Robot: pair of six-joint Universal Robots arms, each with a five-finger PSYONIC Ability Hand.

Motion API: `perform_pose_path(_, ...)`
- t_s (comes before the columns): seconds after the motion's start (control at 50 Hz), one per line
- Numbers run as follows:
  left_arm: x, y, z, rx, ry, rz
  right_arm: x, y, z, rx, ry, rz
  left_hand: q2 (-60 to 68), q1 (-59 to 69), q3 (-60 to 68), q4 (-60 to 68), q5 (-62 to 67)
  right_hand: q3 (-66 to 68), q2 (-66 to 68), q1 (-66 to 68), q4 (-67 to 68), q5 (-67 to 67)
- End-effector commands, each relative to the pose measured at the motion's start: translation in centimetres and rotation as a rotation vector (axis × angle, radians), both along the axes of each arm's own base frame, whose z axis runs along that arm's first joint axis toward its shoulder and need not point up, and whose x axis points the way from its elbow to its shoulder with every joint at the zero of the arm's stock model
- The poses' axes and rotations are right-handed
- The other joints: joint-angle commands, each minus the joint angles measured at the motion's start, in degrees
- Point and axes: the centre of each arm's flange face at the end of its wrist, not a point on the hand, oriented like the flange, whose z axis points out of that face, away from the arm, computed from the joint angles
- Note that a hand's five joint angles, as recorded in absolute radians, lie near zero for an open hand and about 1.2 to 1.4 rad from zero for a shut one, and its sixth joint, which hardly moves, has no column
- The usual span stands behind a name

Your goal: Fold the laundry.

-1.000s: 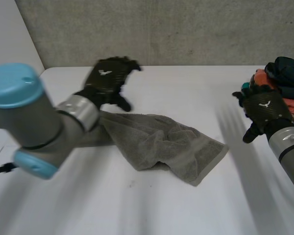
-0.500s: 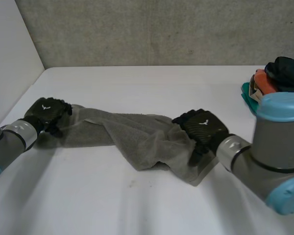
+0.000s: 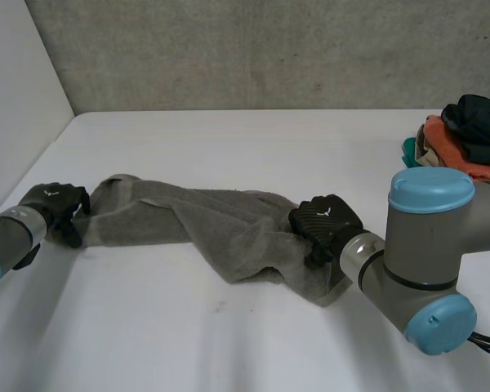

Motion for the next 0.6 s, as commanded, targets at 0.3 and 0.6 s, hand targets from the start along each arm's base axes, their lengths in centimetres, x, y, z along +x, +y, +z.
perform_pose_path(0.3, -0.2, -1.6, -0.3, -0.056, -0.014, -0.011, -0.6, -0.2, 2.2, -0.094, 0.05, 0.015, 47.28, 46.97, 47.28, 46.98, 47.18, 33.42, 33.69, 33.96, 33.22, 34.07)
perform_pose_path(0.6, -1.4, 3.7, 9.5, -0.239, 0.024, -0.041, -5.3, 0.8, 14.0, -0.302, 0.235, -0.001, 47.28, 46.97, 47.28, 46.98, 47.18, 33.42, 33.69, 33.96, 33.22, 34.07)
